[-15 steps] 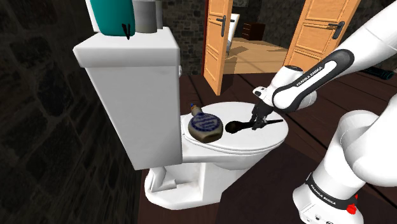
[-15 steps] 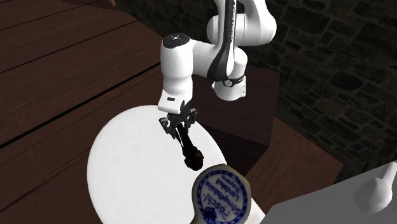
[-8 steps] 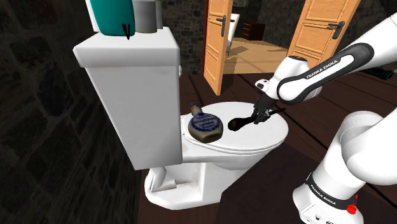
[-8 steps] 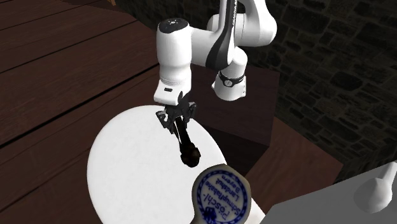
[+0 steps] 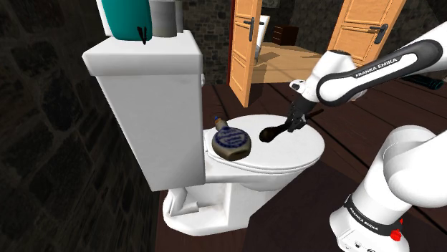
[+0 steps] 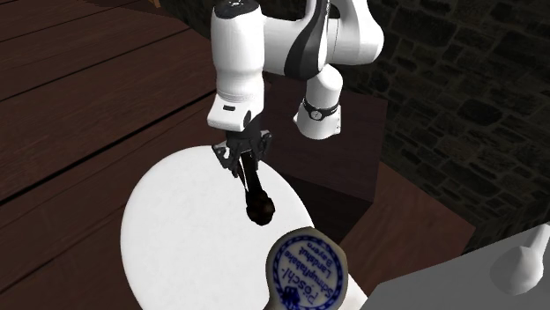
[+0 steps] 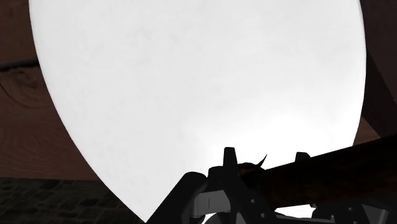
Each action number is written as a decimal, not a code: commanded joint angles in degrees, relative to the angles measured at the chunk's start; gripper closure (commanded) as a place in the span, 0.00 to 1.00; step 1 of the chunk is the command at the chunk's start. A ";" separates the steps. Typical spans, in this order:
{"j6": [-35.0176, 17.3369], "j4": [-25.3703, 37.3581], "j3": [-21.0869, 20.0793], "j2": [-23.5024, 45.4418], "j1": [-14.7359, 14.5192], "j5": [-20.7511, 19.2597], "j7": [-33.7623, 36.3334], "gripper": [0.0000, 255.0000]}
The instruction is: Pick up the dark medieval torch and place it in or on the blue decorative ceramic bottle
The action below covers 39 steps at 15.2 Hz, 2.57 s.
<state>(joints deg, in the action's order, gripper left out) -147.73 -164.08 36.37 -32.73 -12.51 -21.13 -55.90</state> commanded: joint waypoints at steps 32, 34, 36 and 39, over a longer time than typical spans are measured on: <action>12.06 22.91 -13.48 11.58 -12.80 12.34 12.82 1.00; 11.65 26.04 -14.17 15.30 -14.36 13.84 13.88 1.00; 11.49 29.42 -14.83 19.04 -15.73 15.34 14.79 1.00; 10.82 33.47 -15.55 24.04 -17.19 17.30 15.65 1.00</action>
<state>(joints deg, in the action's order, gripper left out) -136.62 -131.80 21.03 -10.20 -29.26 -4.45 -40.54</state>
